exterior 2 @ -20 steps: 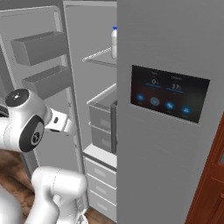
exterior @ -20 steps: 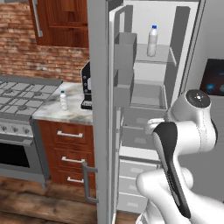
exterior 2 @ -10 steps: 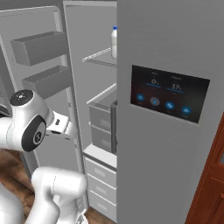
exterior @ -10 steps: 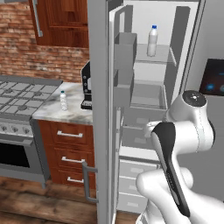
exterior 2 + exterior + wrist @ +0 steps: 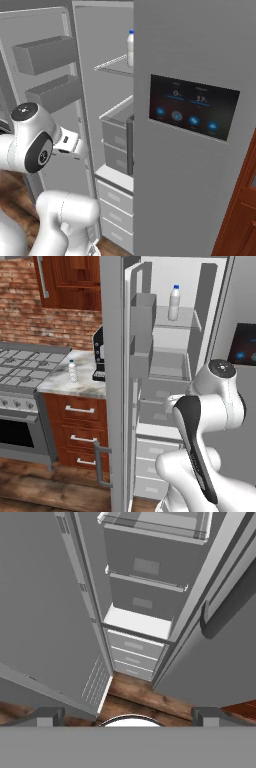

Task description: Take the bottled waters from the counter and place them in the freezer to freeze. Close the freezer door after placing the bottles.

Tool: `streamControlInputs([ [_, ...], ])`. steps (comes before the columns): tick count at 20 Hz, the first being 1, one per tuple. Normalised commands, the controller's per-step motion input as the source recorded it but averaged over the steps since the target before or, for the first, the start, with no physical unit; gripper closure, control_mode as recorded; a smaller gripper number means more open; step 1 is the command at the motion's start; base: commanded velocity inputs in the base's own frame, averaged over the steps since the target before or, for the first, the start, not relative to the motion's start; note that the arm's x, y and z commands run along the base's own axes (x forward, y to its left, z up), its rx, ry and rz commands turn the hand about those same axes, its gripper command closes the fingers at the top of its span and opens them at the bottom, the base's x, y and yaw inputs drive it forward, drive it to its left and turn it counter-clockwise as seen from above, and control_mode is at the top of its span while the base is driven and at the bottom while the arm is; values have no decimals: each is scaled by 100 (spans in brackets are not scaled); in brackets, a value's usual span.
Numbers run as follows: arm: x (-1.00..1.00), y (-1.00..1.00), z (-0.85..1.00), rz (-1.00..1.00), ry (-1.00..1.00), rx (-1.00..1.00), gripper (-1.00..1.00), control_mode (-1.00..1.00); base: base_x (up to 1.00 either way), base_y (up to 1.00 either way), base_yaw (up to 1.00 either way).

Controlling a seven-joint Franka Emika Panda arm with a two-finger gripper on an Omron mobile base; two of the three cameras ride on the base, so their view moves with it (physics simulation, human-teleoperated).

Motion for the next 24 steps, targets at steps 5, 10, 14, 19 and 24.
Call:
streamControlInputs([
  [5, -8, 0, 0, 0, 0, 0, -100, -100, 0, 0, 0],
  [10, -6, 0, 0, 0, 0, 0, -100, 100, -30, 0, 0],
  [14, 0, 0, 0, 0, 0, 0, -100, 100, -53, 0, 0],
  [19, 0, 0, 0, 0, 0, 0, -100, 100, -57, 17, 0],
  [24, 0, 0, 0, 0, 0, 0, -100, 100, -54, 56, 0],
])
